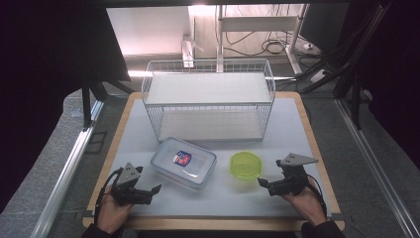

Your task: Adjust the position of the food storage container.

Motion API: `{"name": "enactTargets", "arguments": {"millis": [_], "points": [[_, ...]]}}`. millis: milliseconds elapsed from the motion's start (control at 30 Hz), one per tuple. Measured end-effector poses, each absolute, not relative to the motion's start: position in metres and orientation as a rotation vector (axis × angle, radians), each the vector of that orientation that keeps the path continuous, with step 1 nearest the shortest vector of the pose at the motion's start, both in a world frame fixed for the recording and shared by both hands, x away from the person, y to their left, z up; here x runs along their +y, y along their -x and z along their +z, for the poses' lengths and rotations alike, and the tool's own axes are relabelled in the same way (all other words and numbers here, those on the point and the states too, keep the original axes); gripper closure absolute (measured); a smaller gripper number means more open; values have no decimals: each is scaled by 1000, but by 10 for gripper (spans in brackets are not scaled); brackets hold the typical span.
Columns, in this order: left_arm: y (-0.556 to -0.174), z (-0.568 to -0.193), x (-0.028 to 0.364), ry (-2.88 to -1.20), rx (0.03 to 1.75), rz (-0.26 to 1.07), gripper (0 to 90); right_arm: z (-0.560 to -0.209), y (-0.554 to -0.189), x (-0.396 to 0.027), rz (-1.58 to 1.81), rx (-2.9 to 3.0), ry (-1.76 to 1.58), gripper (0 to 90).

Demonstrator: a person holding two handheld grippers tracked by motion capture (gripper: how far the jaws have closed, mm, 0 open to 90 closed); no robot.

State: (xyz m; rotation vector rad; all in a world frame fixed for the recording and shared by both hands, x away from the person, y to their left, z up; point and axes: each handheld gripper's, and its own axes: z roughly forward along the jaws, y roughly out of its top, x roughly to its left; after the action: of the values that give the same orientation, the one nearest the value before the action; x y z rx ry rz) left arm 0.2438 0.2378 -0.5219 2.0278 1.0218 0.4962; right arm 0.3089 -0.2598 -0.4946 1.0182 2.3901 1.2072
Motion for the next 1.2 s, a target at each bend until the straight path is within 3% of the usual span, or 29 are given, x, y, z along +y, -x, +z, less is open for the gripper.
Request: {"name": "enactTargets", "arguments": {"millis": [367,700,1067,1167,1200], "points": [[-243,-523,236,-2035,1034,500,31,-495,-311,-260,1157,2432,-1053,0],[-242,-524,237,-2049,1026,494,22,-489,-311,-259,1203,2411,-1095,99],[-241,-523,236,-2032,1037,510,25,-469,-313,-248,1195,2425,-1047,305],[-240,-522,236,-2029,1038,512,27,-460,-316,-242,1184,2435,-1020,442],[-240,-523,235,-2029,1038,511,27,-460,-316,-242,1184,2435,-1020,442]]}}
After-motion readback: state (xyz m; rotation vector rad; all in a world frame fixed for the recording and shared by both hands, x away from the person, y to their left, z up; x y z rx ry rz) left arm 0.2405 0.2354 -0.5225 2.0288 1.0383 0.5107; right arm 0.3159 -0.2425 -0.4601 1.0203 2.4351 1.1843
